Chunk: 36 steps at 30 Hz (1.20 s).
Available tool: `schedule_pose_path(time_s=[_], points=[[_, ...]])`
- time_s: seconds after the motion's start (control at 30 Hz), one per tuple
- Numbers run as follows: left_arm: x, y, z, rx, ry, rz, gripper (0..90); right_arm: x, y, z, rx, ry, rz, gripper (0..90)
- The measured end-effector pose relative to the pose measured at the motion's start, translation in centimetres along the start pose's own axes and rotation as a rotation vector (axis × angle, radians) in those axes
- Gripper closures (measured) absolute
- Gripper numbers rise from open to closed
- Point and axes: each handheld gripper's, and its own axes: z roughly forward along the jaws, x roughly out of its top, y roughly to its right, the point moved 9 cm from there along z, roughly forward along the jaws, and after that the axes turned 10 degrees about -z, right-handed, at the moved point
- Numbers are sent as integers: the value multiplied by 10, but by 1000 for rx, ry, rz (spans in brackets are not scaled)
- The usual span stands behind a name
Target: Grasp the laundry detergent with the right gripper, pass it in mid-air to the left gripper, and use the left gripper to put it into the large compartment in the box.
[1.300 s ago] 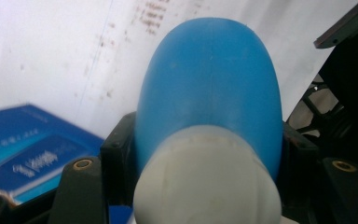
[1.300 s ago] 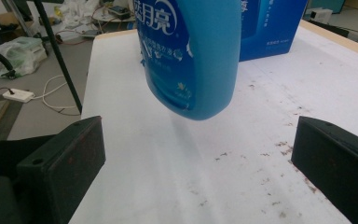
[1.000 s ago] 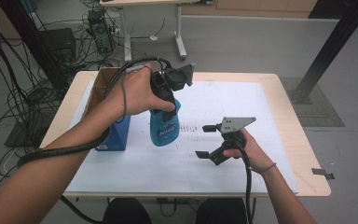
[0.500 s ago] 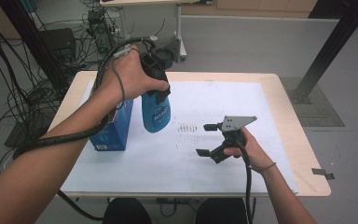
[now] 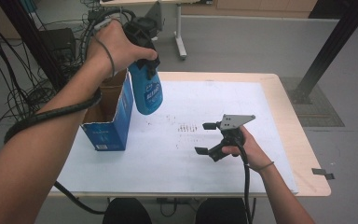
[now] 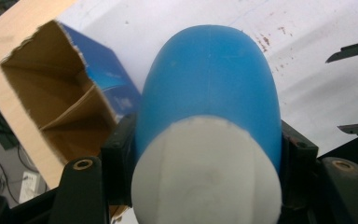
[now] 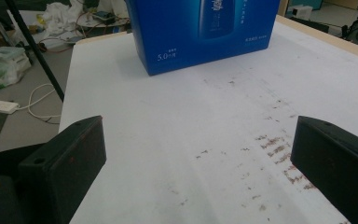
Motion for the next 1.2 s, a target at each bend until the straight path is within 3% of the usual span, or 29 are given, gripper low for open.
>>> schedule_pose_path(time_s=[0.07,0.23,0.27,0.53,0.77,0.9,1.2], points=[[1,-3,-3,1,-3,-14,379,0,0,0,-2,0,-1,31],[4,-25,-15,8,7,-101,379,-1,-1,-1,-10,-3,7,31],[4,-25,-15,8,7,-101,379,-2,-1,-1,-14,-4,8,31],[1,-65,-29,51,-24,-220,379,-2,1,-7,-30,4,21,31],[-3,-88,-24,90,-59,-289,379,-1,1,-7,-31,-3,16,31],[-8,-103,-18,100,-76,-351,379,-1,2,-7,-35,1,19,31],[-12,-116,-5,107,-102,-407,379,-1,0,-7,-36,2,20,31]])
